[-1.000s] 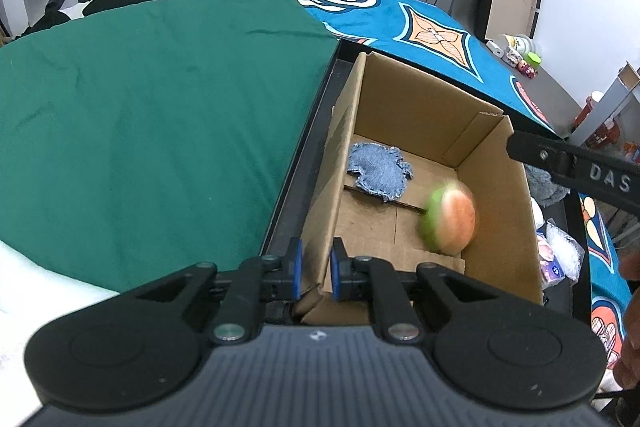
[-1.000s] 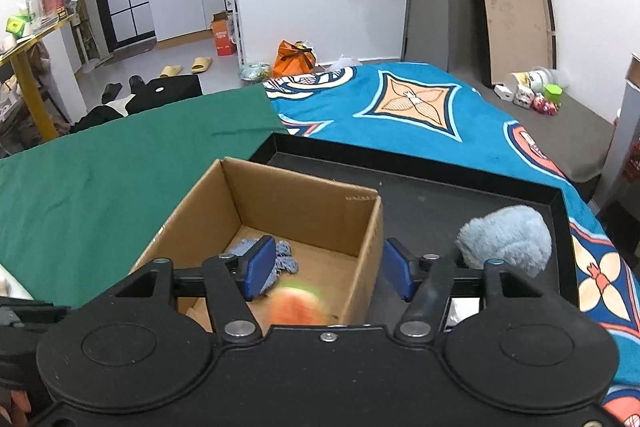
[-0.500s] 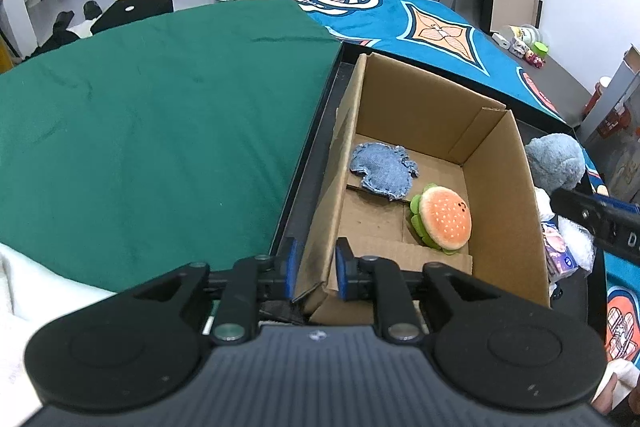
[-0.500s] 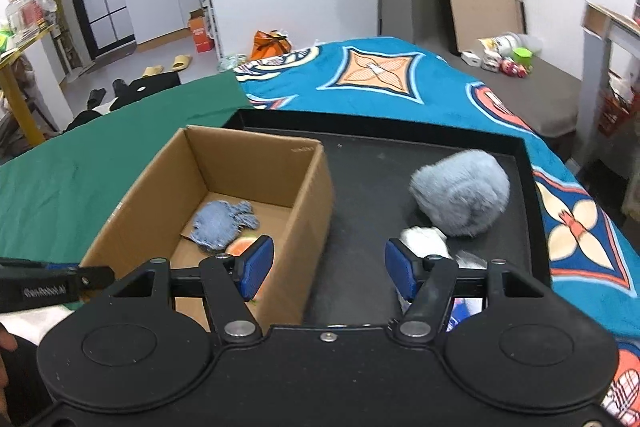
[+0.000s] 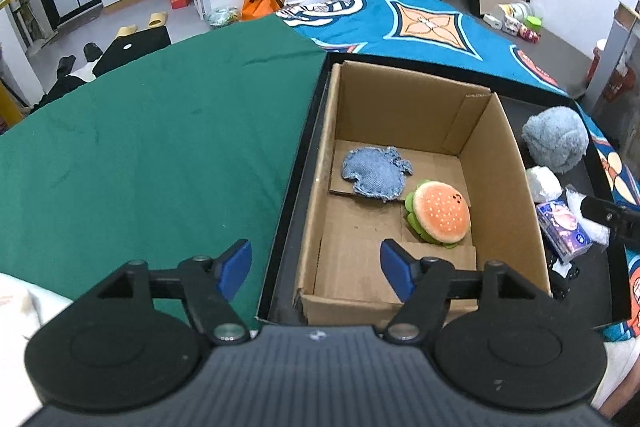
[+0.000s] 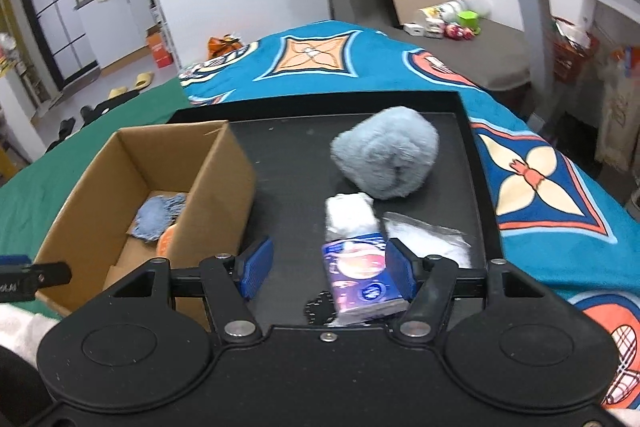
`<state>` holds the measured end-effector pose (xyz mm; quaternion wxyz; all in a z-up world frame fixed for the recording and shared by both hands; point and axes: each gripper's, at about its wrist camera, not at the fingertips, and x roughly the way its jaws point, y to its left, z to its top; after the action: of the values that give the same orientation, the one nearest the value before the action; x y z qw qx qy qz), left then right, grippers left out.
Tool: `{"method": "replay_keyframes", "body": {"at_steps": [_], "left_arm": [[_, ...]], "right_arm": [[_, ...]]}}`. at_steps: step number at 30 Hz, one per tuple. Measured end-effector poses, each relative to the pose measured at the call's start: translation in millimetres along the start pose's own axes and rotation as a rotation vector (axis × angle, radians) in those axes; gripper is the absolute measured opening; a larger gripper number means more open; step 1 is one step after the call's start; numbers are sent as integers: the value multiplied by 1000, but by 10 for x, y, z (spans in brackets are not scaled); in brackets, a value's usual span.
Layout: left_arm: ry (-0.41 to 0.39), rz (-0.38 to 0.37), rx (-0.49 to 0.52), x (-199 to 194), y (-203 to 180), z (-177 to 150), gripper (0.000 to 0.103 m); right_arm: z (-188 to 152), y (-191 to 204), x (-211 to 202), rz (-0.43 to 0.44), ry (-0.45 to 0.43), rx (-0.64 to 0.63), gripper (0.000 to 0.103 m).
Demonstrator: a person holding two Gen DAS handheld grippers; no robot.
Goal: Organize soft objects
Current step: 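Move the right gripper to the bag of white fluff and grasp it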
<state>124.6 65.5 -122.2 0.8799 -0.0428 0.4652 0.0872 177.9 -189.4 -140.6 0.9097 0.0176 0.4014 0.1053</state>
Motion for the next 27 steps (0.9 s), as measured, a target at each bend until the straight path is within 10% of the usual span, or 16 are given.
{"method": "replay_keyframes", "body": {"at_steps": [27], "left_arm": [[68,141,117,169,-530,144,75]], "right_arm": [[-130,-797,324,-39,13,253,67]]}}
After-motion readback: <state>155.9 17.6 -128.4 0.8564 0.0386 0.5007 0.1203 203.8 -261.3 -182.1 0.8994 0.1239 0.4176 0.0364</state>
